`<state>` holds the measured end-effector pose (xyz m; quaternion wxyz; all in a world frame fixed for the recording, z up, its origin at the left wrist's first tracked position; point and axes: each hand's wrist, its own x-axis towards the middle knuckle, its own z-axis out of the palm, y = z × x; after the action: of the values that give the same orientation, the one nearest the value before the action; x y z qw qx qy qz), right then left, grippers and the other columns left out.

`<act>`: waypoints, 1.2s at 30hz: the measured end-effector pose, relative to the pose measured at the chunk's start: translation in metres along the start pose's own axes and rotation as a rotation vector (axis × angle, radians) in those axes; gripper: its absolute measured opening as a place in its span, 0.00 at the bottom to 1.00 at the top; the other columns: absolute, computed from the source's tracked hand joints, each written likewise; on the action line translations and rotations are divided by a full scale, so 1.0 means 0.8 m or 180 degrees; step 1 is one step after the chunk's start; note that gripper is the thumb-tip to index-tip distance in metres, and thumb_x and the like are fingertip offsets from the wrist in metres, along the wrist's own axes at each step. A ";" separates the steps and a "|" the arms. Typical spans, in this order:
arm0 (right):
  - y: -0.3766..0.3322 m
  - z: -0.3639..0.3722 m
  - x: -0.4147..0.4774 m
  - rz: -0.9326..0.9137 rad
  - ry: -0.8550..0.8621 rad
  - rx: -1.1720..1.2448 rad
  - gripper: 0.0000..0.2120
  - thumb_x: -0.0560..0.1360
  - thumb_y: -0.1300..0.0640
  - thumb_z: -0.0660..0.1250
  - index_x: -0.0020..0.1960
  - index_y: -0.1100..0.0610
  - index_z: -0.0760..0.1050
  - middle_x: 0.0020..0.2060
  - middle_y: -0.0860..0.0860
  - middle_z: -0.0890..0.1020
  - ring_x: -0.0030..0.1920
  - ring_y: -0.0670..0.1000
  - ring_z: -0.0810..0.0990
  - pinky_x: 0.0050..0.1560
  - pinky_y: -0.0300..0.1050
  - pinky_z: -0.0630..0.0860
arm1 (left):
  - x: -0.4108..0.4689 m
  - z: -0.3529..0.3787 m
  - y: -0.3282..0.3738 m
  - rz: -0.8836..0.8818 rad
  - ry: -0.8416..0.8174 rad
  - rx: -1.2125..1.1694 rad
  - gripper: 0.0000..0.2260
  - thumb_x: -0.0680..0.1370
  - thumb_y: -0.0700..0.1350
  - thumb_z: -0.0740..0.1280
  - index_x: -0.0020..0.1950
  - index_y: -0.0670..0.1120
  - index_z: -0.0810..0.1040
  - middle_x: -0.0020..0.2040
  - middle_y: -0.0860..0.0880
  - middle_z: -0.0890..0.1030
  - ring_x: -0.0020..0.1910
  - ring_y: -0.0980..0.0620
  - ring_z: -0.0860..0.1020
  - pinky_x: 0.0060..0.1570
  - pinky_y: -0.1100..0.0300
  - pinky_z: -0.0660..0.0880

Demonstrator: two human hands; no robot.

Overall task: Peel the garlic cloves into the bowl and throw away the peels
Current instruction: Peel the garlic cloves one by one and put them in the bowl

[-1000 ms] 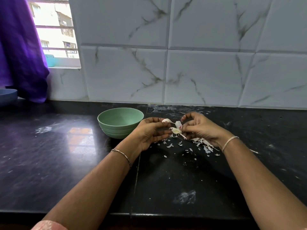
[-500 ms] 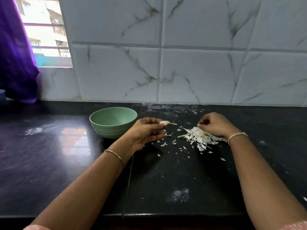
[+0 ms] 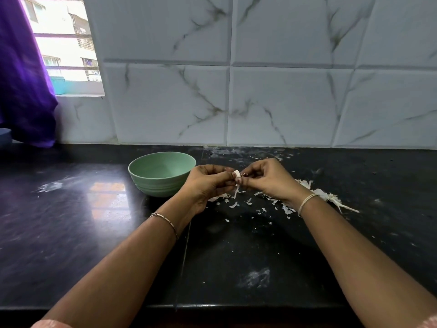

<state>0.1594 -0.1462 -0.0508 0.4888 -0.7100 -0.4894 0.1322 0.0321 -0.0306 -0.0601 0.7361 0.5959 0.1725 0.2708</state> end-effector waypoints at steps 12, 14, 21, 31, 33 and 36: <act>0.005 -0.003 -0.003 0.0233 -0.0385 0.0934 0.03 0.76 0.67 0.67 0.46 0.64 0.79 0.34 0.54 0.84 0.35 0.47 0.84 0.41 0.36 0.81 | -0.001 0.002 0.001 0.0142 0.0170 0.0251 0.04 0.76 0.34 0.69 0.41 0.38 0.80 0.32 0.43 0.81 0.28 0.52 0.80 0.33 0.64 0.80; 0.003 -0.004 -0.004 0.0359 -0.0423 0.1153 0.03 0.76 0.66 0.67 0.47 0.65 0.79 0.34 0.54 0.84 0.36 0.47 0.84 0.41 0.36 0.82 | -0.001 0.002 0.003 0.0160 0.0147 0.0248 0.04 0.76 0.34 0.69 0.42 0.38 0.80 0.31 0.44 0.82 0.29 0.52 0.80 0.34 0.63 0.80; -0.001 -0.004 -0.007 0.0522 -0.0414 0.1425 0.04 0.77 0.64 0.66 0.50 0.64 0.78 0.36 0.56 0.84 0.37 0.49 0.85 0.43 0.40 0.81 | -0.007 0.004 0.013 0.0194 0.0047 0.0160 0.06 0.78 0.34 0.66 0.41 0.38 0.79 0.29 0.46 0.81 0.27 0.54 0.80 0.31 0.65 0.79; 0.000 -0.009 -0.007 0.0621 -0.0399 0.1605 0.03 0.76 0.65 0.66 0.48 0.62 0.79 0.39 0.57 0.84 0.39 0.50 0.85 0.47 0.43 0.81 | 0.000 0.000 0.005 0.0370 0.0012 0.0433 0.05 0.76 0.31 0.66 0.43 0.39 0.78 0.33 0.45 0.81 0.30 0.52 0.80 0.35 0.59 0.81; -0.001 -0.016 -0.007 0.0655 -0.0297 0.1759 0.04 0.76 0.65 0.66 0.46 0.61 0.79 0.38 0.55 0.84 0.38 0.50 0.85 0.44 0.40 0.82 | 0.001 -0.003 0.006 0.0381 0.0010 0.0348 0.07 0.76 0.30 0.66 0.42 0.40 0.77 0.32 0.46 0.80 0.29 0.53 0.78 0.33 0.60 0.80; 0.001 -0.028 -0.006 0.0683 -0.0184 0.1903 0.04 0.76 0.65 0.65 0.46 0.61 0.79 0.38 0.56 0.84 0.39 0.51 0.85 0.43 0.39 0.82 | 0.003 -0.005 0.009 0.0328 -0.0033 0.0343 0.06 0.78 0.32 0.64 0.43 0.40 0.76 0.35 0.45 0.78 0.30 0.52 0.77 0.32 0.60 0.80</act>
<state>0.1723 -0.1630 -0.0420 0.6449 -0.5784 -0.3649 0.3411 0.0299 -0.0249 -0.0543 0.6889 0.6442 0.1521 0.2955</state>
